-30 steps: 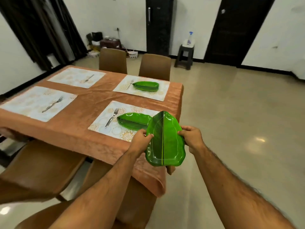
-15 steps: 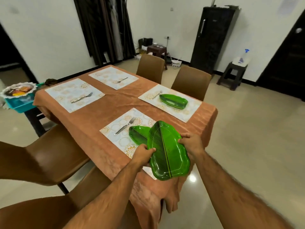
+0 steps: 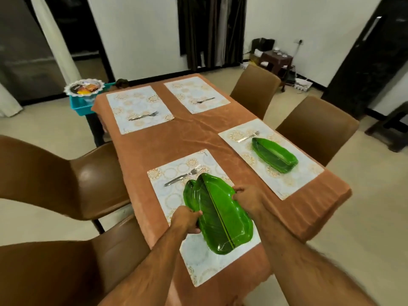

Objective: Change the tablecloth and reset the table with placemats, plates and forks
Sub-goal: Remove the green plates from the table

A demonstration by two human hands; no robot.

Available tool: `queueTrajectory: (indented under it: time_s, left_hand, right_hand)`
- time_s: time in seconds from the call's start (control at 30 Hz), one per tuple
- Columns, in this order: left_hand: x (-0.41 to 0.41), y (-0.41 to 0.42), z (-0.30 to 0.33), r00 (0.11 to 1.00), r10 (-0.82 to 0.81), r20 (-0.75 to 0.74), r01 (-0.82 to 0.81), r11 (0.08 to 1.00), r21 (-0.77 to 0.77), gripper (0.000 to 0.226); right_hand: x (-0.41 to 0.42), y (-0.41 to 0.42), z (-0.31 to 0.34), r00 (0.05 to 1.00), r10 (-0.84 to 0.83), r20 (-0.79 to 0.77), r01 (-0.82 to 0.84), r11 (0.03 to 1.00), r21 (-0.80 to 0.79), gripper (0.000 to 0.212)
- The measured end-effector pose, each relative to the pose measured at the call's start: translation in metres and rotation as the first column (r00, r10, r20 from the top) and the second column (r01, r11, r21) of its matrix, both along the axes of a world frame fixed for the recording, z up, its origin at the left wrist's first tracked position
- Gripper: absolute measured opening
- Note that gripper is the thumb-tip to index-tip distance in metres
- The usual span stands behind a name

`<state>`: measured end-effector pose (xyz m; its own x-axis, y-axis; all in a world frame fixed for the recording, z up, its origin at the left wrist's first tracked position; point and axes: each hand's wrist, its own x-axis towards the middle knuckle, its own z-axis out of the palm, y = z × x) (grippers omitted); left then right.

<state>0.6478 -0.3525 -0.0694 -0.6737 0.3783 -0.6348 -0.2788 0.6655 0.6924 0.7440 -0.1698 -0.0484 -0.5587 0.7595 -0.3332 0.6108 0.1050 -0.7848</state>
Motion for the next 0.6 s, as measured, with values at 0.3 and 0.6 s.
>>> queueTrajectory:
  time_s: [0.3, 0.6]
  left_hand:
    - [0.001, 0.025, -0.036, 0.972, 0.127, -0.197, -0.166, 0.968, -0.191, 0.033]
    - [-0.002, 0.035, -0.049, 0.916, 0.074, -0.394, -0.231, 0.900, -0.368, 0.035]
  right_hand:
    - [-0.046, 0.035, -0.052, 0.964, 0.253, 0.080, -0.257, 0.966, 0.036, 0.036]
    - [-0.071, 0.039, -0.078, 0.898, 0.410, 0.162, -0.428, 0.898, 0.104, 0.036]
